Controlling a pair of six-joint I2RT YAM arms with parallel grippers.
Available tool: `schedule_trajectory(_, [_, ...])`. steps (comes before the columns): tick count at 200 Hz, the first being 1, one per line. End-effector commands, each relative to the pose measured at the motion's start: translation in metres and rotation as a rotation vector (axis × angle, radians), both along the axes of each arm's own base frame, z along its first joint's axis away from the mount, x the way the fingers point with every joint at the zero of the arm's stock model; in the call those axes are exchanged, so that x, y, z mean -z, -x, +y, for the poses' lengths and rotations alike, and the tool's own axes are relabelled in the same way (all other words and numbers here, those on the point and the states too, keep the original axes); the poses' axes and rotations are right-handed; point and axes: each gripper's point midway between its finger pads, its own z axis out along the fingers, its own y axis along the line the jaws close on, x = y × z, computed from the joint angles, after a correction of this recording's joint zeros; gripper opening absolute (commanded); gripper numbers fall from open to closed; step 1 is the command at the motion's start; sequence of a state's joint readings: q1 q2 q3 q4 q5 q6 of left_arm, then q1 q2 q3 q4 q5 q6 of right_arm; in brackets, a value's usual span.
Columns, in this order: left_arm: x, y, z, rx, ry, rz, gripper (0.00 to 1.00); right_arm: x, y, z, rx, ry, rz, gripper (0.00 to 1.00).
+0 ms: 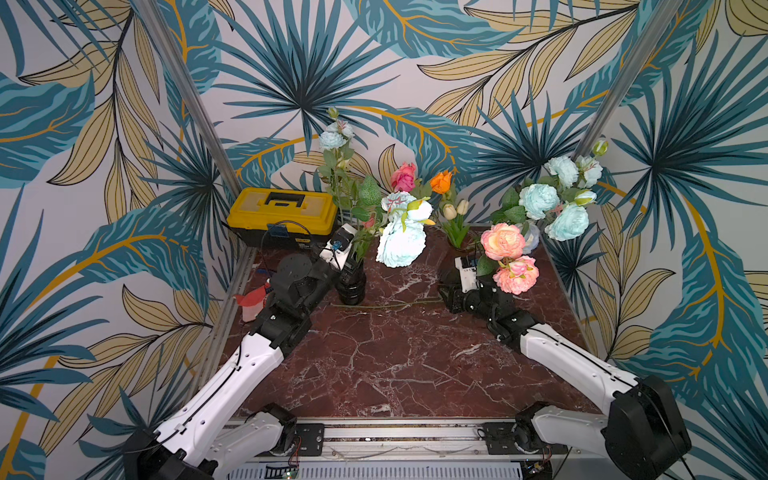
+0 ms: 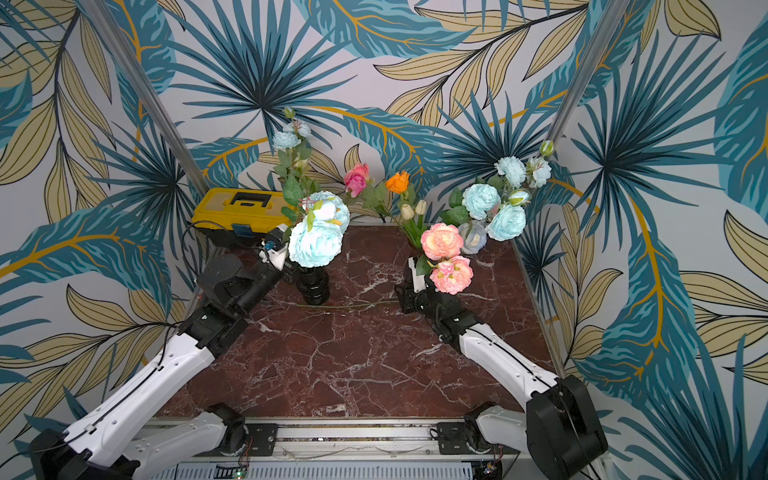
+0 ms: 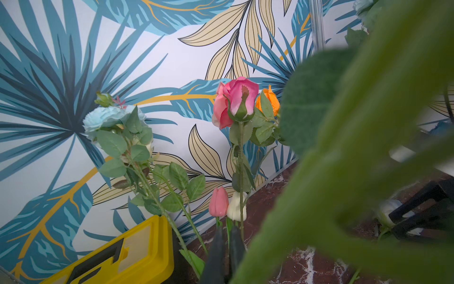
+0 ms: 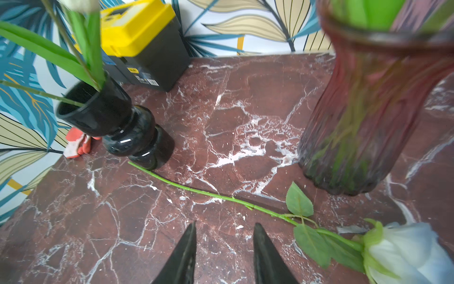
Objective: Pick out blue flowers from the vase
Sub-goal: Place the flower at the center of the board.
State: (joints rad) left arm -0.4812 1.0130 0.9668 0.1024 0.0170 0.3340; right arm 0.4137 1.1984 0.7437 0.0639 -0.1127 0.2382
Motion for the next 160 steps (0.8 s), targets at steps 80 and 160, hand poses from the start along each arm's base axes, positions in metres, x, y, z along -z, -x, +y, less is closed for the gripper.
schedule_trajectory(80, [0.07,0.057,-0.029,-0.015,-0.348,0.146,0.0,0.034,0.072,-0.04,0.09,-0.025,0.091,0.38])
schedule_trajectory(160, [0.152,0.069,-0.049,0.018,-0.549,0.297,0.0,0.058,0.08,-0.075,0.262,0.002,0.117,0.38])
